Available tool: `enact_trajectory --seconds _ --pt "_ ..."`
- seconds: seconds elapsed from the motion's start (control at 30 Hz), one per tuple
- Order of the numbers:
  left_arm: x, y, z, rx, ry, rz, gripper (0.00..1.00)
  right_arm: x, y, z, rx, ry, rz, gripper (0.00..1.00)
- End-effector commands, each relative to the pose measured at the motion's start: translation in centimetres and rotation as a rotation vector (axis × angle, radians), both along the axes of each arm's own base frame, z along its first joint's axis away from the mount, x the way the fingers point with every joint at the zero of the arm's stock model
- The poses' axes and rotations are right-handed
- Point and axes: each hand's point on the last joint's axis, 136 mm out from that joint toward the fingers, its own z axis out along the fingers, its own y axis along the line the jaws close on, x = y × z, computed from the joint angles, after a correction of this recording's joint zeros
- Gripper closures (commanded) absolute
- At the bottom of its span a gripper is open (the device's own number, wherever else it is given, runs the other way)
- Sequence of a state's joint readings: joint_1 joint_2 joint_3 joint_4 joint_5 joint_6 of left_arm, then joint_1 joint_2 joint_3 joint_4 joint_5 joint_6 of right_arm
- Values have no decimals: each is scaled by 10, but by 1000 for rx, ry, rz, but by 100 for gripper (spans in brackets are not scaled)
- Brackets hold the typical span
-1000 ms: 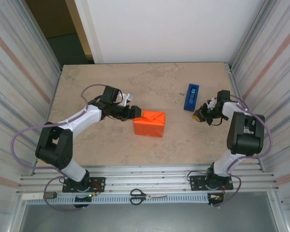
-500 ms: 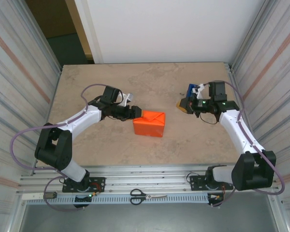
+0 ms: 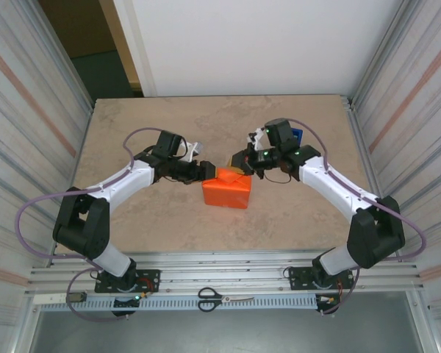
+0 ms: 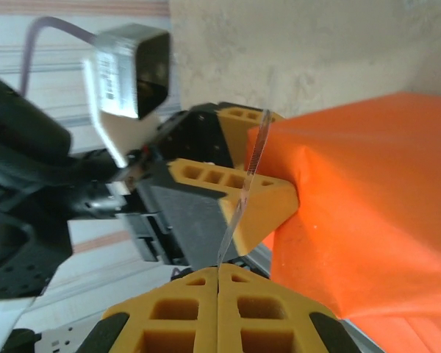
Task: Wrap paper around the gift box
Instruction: Stick the wrapping paper to the gift box.
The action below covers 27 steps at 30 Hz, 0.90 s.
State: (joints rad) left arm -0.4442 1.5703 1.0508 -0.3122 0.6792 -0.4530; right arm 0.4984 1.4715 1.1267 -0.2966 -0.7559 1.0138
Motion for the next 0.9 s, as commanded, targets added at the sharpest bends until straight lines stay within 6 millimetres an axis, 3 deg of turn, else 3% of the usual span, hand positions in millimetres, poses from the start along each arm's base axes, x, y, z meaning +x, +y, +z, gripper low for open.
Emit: enact_trajectory --seconds 0.0,0.33,0.6,0.87 --pt "-15 1 -11 38 48 -13 34 -7 7 -10 -3 48 1 100" --pt "-14 1 -11 38 49 -10 34 -32 8 -36 -37 132 34 100" --pt "-14 1 -9 38 44 -7 34 -39 -1 -49 -111 152 25 100" --pt "-12 0 -8 35 42 -10 34 -43 5 -40 -108 131 52 100"
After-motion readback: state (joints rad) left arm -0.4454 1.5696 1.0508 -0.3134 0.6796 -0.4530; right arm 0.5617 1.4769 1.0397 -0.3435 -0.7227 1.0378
